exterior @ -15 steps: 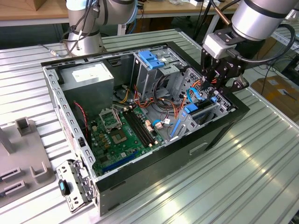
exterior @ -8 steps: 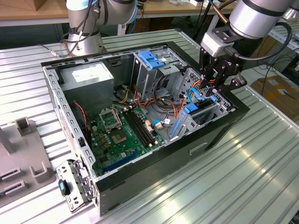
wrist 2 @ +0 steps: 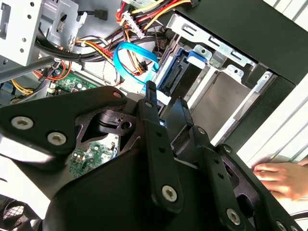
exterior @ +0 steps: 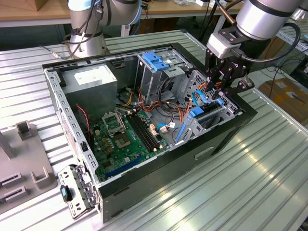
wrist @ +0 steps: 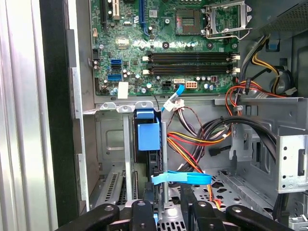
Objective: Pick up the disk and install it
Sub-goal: 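Insert the second disk wire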
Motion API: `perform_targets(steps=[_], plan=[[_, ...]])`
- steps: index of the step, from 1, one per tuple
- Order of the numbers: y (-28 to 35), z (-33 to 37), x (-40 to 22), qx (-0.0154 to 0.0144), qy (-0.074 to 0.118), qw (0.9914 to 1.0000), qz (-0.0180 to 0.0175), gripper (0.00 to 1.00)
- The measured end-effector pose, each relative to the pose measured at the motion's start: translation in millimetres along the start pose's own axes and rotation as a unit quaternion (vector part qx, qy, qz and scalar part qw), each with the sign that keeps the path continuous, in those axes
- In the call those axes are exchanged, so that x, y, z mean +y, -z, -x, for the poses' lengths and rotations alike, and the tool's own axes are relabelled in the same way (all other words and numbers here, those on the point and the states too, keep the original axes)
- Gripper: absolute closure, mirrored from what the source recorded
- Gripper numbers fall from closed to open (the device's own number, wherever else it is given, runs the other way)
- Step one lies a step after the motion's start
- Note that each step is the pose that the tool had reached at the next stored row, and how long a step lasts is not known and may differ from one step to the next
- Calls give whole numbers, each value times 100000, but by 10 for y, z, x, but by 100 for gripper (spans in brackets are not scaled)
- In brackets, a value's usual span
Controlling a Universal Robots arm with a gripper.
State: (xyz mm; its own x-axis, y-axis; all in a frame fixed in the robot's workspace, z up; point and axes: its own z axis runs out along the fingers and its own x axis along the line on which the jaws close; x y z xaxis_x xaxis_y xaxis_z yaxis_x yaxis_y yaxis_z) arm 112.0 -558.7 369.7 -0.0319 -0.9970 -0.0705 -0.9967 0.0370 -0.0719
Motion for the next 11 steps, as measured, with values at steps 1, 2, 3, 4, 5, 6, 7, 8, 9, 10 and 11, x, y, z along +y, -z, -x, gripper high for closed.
perform_targets(steps=[1, 2, 3, 4, 5, 6, 7, 8, 9, 10, 11], plan=[[0, 1, 0, -2, 0, 100000, 1, 64], [0, 1, 0, -2, -1, 100000, -1, 64], [0, 1, -1, -3, -4, 100000, 0, 64], [-1, 2, -11, 1, 2, 100000, 0, 64], [-3, 4, -30, -1, 2, 100000, 2, 64], [-3, 6, -41, -1, 4, 100000, 1, 64], [-5, 8, -50, -4, 9, 100000, 0, 64], [-7, 12, -76, -5, 26, 100000, 4, 64], [-9, 16, -106, -9, 65, 100000, 6, 64], [-10, 17, -117, -8, 82, 100000, 8, 64], [-11, 19, -130, -9, 105, 100000, 9, 64]])
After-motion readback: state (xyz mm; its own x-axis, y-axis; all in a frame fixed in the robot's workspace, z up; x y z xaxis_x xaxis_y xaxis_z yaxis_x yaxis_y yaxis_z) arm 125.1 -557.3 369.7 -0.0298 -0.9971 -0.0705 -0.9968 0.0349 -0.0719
